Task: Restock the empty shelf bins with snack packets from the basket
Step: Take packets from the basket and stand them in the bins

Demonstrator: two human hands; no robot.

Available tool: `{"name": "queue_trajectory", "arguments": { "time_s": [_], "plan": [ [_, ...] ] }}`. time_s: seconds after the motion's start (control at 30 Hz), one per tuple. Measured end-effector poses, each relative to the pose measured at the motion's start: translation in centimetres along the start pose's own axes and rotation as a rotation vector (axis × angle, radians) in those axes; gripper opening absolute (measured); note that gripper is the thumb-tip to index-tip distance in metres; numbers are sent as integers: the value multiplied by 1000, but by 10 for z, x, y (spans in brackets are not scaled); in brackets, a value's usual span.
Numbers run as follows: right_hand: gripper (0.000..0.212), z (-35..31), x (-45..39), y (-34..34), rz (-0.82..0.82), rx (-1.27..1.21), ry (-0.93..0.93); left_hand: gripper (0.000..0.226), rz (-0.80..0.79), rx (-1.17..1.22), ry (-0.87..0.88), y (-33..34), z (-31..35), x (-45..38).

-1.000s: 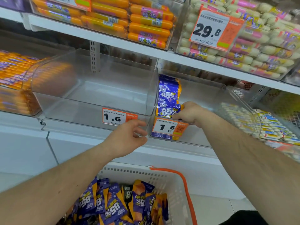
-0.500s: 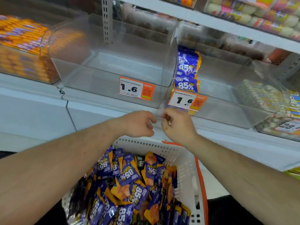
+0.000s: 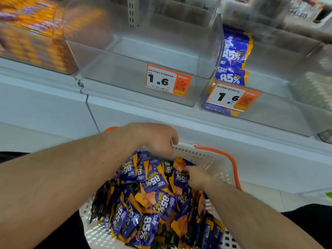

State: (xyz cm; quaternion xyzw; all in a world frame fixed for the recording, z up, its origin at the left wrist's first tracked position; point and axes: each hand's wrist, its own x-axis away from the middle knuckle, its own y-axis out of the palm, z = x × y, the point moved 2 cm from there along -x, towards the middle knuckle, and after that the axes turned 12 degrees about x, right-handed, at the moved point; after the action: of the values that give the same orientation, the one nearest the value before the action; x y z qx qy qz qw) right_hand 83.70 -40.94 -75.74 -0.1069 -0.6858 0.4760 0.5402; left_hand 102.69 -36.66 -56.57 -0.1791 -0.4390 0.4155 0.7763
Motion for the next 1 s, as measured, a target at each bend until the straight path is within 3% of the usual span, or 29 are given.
{"name": "queue_trajectory", "arguments": {
  "time_s": [0.23,0.43,0.57,0.67,0.83,0.9,1.0],
  "plan": [
    [26,1,7,-15,50,153,-49,60,8,-14,-1,-4,0,-1],
    [11,7,22,-80,151,42,-96,56,35,40,-23,-10,-4,-1],
    [9,14,49,-136,281,-206,-92,62,111,145,-66,-18,-11,-2],
    [11,16,77,-161,331,-612,-95,65,157,267,-75,-23,-10,2],
    [23,15,110,-181,407,-1126,-104,17,348,720,98,-27,-2,8],
    [24,14,116,-188,442,-1235,-124,19,419,908,148,-30,3,11],
    [16,17,125,-196,490,-1195,-154,22,513,991,201,-35,11,15]
  ]
}}
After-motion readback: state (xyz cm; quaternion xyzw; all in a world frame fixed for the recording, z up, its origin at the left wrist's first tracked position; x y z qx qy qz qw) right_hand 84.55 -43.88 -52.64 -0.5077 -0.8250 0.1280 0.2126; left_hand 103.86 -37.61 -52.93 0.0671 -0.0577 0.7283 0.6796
